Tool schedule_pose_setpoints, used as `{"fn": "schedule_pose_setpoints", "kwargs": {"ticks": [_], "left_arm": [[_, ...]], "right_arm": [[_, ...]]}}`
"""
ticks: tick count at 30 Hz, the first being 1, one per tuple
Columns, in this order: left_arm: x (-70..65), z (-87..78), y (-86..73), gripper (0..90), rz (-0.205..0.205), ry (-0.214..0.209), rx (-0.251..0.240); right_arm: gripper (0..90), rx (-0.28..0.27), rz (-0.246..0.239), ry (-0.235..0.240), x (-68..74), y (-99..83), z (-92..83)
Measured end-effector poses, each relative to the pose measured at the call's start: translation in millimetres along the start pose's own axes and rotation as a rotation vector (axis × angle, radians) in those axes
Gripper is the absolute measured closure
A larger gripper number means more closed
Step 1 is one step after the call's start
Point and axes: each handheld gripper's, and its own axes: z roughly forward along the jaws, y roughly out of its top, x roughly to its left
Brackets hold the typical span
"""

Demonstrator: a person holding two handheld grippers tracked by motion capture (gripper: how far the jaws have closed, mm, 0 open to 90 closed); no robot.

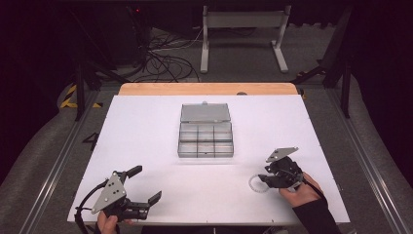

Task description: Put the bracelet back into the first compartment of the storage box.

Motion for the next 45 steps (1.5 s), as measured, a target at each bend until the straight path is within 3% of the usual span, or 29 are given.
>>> {"fn": "schedule_pose_setpoints", "kwargs": {"ticks": [18,35,45], "left_arm": [[-0.2,0.4,-0.1,3.9,0.000,0.000,-0.001],[-0.1,0.2,0.0,3.9,0.000,0.000,0.001],[0.3,0.1,0.1,3.9,0.004,0.002,-0.001]], "right_arm": [[83.1,0.054,0.011,-0.039,1.4,0.2,7.6],[85.6,0.054,0.020,-0.036,2.0,0.0,7.9],[86.7,-0.042,0.011,-0.038,4.2,1.3,-5.6]]}}
